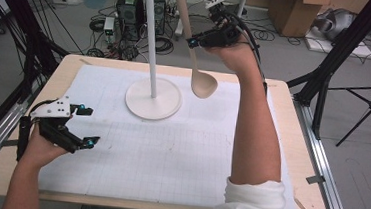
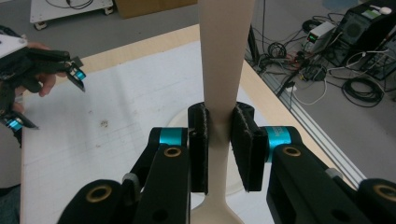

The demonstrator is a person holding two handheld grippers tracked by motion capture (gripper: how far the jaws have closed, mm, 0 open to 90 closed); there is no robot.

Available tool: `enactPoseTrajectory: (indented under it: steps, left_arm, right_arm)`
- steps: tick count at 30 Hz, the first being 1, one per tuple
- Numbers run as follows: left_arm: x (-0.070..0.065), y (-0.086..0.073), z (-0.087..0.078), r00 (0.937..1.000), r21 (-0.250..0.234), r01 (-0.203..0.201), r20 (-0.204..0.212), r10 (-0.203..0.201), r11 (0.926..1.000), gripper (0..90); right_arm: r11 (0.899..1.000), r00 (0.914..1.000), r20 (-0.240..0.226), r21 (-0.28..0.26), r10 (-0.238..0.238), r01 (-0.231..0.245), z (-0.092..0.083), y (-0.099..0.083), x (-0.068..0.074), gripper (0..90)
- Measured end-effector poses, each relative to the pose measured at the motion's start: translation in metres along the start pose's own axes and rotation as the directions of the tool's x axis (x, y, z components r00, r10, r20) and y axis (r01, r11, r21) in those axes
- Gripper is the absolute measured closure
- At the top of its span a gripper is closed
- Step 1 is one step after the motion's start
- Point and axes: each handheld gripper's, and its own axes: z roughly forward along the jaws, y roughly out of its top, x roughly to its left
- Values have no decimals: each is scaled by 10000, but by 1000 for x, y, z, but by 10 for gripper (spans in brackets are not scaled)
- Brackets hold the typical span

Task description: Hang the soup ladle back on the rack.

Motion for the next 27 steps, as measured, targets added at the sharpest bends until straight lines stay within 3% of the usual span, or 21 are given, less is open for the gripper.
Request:
enactPoseTrajectory:
  steps: [27]
  left_arm:
    - [0,-1,-4,10000,-45,63,-42,-63,10000,17]
  right_arm:
    - [9998,9992,-400,162,90,-83,23,8,-3,773]
